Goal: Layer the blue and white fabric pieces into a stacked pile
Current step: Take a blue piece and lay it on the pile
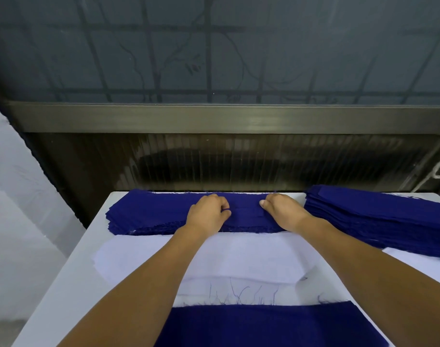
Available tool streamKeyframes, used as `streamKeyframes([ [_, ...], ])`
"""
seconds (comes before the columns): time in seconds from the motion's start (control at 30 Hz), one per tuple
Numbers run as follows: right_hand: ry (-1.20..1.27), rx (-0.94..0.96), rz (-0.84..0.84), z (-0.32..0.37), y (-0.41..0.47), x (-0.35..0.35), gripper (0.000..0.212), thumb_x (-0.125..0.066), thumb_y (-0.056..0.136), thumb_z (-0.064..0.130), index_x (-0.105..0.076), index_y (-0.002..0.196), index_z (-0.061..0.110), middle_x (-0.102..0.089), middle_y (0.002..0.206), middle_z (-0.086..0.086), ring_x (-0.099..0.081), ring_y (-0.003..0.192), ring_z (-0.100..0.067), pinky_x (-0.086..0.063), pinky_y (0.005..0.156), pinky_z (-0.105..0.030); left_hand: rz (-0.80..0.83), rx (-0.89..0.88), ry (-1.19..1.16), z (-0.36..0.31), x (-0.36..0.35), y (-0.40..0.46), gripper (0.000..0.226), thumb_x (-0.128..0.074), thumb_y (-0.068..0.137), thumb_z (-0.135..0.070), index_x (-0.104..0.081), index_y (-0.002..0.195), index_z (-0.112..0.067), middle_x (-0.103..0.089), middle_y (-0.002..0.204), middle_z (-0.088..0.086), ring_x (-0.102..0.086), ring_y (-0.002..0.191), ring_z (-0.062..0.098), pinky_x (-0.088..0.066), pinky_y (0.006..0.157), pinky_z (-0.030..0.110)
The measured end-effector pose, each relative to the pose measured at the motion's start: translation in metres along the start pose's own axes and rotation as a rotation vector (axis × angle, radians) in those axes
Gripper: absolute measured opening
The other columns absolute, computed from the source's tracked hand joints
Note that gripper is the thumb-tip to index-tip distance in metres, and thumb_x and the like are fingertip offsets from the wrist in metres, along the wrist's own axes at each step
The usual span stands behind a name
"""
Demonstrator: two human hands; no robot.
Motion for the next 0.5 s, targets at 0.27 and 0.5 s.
streamKeyframes([
  [0.27,-0.109,0.069,-0.07,0.01,-0.01,-0.003,0.045,-0.055,0.087,0.062,-0.056,0.105,0.021,-0.055,0.104,0.005,-0.052,0.097,-0.014,-0.046,0.079,-0.027,-0.055,0.012,0.144,-0.005,-0.006,0.004,0.019,-0.053,0.098,-0.028,-0.059,0.114,-0.02,-0.061,0.109,0.001,-0.059,0.096,0.018,-0.054,0.085,0.035],
  [0.5,-0.129,0.014,-0.082,0.013,-0.01,-0.003,0.028,-0.041,0.102,0.029,-0.051,0.124,0.014,-0.057,0.124,-0.005,-0.055,0.109,-0.02,-0.05,0.093,-0.032,-0.143,0.094,0.225,0.033,0.018,-0.011,0.022,-0.052,0.09,-0.006,-0.058,0.107,-0.019,-0.058,0.104,0.002,-0.056,0.085,0.019,-0.053,0.071,0.032],
])
Point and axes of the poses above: each hand's wrist, its own y-axis towards the middle knuckle, its own x-axis out of the back of the hand, z = x × y, the point moved 1 cm from there along y, towards the middle knuckle
